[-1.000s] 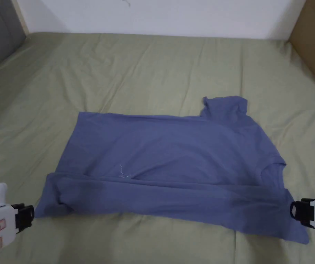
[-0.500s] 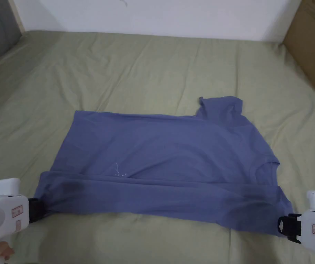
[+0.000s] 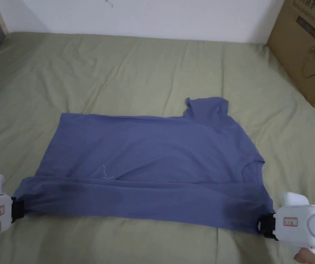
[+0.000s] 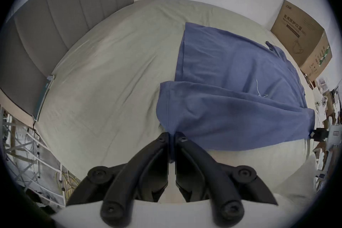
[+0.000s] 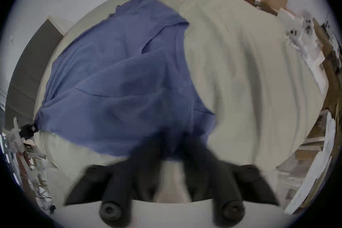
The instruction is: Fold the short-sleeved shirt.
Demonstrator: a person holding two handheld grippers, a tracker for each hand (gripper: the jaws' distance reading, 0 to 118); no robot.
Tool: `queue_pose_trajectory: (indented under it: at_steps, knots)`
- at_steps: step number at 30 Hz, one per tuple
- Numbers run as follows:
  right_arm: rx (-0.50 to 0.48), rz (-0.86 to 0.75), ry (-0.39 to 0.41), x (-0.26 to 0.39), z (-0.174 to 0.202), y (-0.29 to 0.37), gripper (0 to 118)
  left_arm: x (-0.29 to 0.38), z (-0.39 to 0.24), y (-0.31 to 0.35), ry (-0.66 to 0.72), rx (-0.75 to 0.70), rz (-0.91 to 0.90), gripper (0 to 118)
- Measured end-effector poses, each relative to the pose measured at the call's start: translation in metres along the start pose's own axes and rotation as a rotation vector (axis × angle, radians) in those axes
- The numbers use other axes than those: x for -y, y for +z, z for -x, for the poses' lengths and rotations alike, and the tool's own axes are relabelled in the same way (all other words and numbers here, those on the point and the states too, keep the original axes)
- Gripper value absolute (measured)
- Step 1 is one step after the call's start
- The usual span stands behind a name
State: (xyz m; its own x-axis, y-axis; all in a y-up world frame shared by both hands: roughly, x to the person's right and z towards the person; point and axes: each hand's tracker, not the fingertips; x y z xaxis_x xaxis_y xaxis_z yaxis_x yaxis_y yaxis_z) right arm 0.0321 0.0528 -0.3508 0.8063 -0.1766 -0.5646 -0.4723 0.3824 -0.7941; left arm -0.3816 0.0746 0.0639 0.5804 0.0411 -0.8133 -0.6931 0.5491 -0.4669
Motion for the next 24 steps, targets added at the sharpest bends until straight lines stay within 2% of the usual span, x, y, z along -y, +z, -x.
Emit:
queue_pose_trajectory:
  at_steps: [1,2,3,4,5,7,8,12,17,24]
  knots:
    - [-0.034,-0.016,-0.008,0.001,0.005,0.008,2,-0.002,-0.001,0.004,-0.005,0.001,-0.003,4]
    - [-0.010,-0.012,0.046,-0.001,0.013,0.012,2,-0.002,-0.002,0.007,-0.012,0.000,-0.008,4]
    - [0.053,-0.013,0.159,-0.002,0.014,0.009,2,-0.003,-0.003,0.009,-0.016,0.002,-0.013,4]
    - [0.111,-0.026,0.220,-0.002,0.014,0.006,2,-0.004,-0.003,0.011,-0.021,0.004,-0.015,4]
    - [0.097,-0.013,0.205,-0.004,0.012,0.006,2,-0.007,-0.003,0.012,-0.025,0.004,-0.017,4]
    - [0.030,-0.017,0.104,-0.009,-0.001,0.012,2,-0.009,-0.003,0.019,-0.027,0.003,-0.026,4]
    - [0.017,-0.026,0.083,-0.010,-0.007,0.017,3,-0.010,-0.003,0.023,-0.027,0.008,-0.031,4]
    - [-0.016,-0.051,0.078,-0.009,-0.018,0.047,2,-0.008,-0.005,0.037,-0.057,0.015,-0.046,4]
    - [-0.004,-0.054,0.093,0.002,-0.026,0.070,2,0.015,-0.005,0.049,-0.090,0.014,-0.015,4]
    - [0.029,0.065,0.107,0.040,-0.038,0.045,2,0.062,-0.002,0.039,-0.101,-0.009,0.085,4]
